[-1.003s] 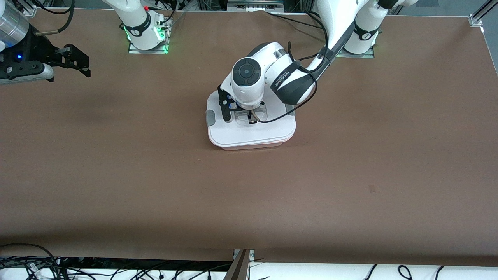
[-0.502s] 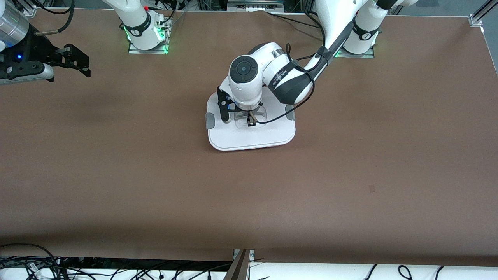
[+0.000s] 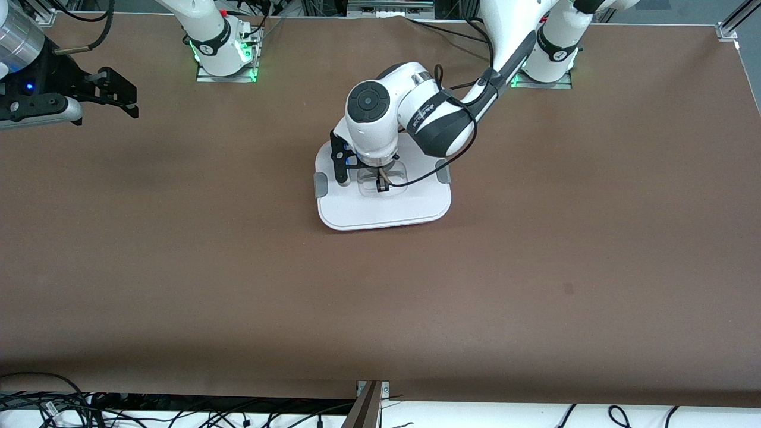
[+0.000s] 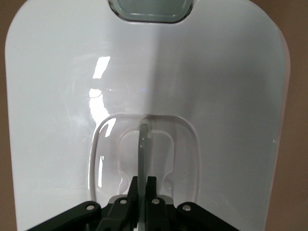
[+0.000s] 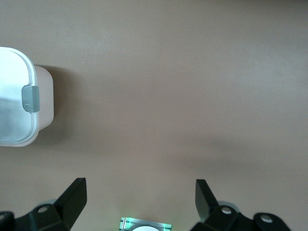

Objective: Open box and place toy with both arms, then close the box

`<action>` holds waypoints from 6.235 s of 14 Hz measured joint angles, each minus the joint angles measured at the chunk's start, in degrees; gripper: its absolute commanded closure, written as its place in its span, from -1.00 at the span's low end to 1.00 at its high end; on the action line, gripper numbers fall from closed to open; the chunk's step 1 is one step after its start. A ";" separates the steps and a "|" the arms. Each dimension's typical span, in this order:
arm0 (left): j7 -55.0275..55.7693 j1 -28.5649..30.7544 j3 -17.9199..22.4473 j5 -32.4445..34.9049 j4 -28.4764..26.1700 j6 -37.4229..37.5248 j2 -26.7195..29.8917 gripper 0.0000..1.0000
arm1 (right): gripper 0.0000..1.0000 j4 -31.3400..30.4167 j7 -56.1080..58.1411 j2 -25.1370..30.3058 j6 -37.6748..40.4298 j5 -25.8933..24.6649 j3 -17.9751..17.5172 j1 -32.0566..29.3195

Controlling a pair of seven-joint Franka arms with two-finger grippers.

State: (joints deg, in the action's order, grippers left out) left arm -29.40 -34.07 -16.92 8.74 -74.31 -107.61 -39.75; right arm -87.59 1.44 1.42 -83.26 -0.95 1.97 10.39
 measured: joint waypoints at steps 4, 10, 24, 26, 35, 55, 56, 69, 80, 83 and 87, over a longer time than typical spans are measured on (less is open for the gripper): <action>0.05 -0.78 0.05 0.24 0.30 0.99 0.24 1.00 | -1.00 0.00 0.00 0.00 0.00 0.00 0.00 0.00; 0.05 -0.85 0.16 0.24 0.49 1.35 0.25 1.00 | -1.00 0.00 0.00 0.00 0.00 0.00 0.00 0.00; 0.01 -1.72 -0.23 4.34 -1.07 1.06 0.61 1.00 | -1.00 0.00 -0.01 0.00 0.03 0.00 0.00 0.01; 0.01 -1.86 -0.28 4.99 -1.37 0.76 0.63 1.00 | -1.00 0.00 -0.02 0.00 0.03 0.00 0.00 0.01; -3.13 -1.68 -0.22 5.12 -1.90 0.10 0.91 1.00 | -1.00 0.00 -0.05 0.00 0.03 0.00 0.00 0.01; -3.32 1.62 0.67 0.73 4.19 5.41 0.91 -1.00 | -1.00 0.00 -0.08 0.00 0.03 0.00 -0.05 0.10; -2.83 3.19 0.76 -0.48 4.72 5.50 0.95 -1.00 | -1.00 0.00 -0.08 0.00 0.03 0.00 -0.05 0.10; -2.44 34.01 1.11 -1.95 12.60 11.45 1.27 -1.00 | -1.00 0.01 -0.18 0.00 0.03 0.00 -0.14 0.18; 17.19 40.79 10.99 -3.29 6.09 22.52 19.83 -1.00 | -1.00 0.02 -0.28 -0.01 0.09 0.00 -0.15 0.20; 24.63 40.32 11.36 -6.13 -0.05 23.46 24.68 -1.00 | -1.00 0.02 -0.29 -0.01 0.10 0.00 -0.15 0.20; 26.04 39.78 12.36 -6.95 -3.89 23.44 26.79 -1.00 | -1.00 0.03 -0.30 -0.01 0.11 0.00 -0.15 0.20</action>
State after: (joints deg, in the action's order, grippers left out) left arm -3.36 5.72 -4.56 1.79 -78.19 -84.17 -12.96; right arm -87.57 1.14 1.41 -83.15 -0.95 1.82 10.59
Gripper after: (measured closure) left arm 0.000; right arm 0.000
